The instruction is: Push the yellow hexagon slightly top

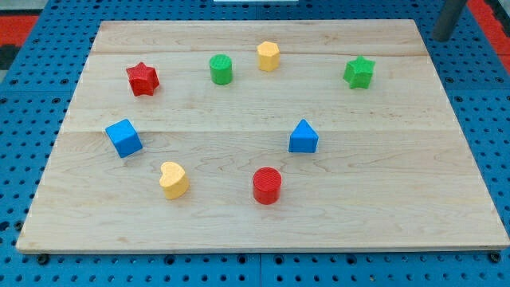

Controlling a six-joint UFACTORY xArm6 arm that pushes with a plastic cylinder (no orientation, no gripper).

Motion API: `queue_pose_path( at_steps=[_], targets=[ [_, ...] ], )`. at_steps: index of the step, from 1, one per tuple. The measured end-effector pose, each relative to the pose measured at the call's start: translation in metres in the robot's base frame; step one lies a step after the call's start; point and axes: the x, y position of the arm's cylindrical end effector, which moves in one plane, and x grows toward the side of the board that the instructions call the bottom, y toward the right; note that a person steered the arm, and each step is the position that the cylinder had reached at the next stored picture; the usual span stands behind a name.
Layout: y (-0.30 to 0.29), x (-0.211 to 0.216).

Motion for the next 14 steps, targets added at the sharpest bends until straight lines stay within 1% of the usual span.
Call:
queue_pose_path(
  at_steps=[1,2,3,4,5,6,7,8,9,10,11,12,13,14],
  targets=[
    [-0.067,0.037],
    [-0.080,0.115],
    [-0.090,0.211],
    [-0.169,0.287],
    [-0.271,0.315],
    [-0.361,0.282],
    [-0.346,0.257],
    [-0.317,0.267],
    [-0.260,0.266],
    [-0.301,0.226],
    [-0.309,0.245],
    [-0.328,0.245],
    [-0.360,0.204],
    [-0.377,0.141]
  ],
)
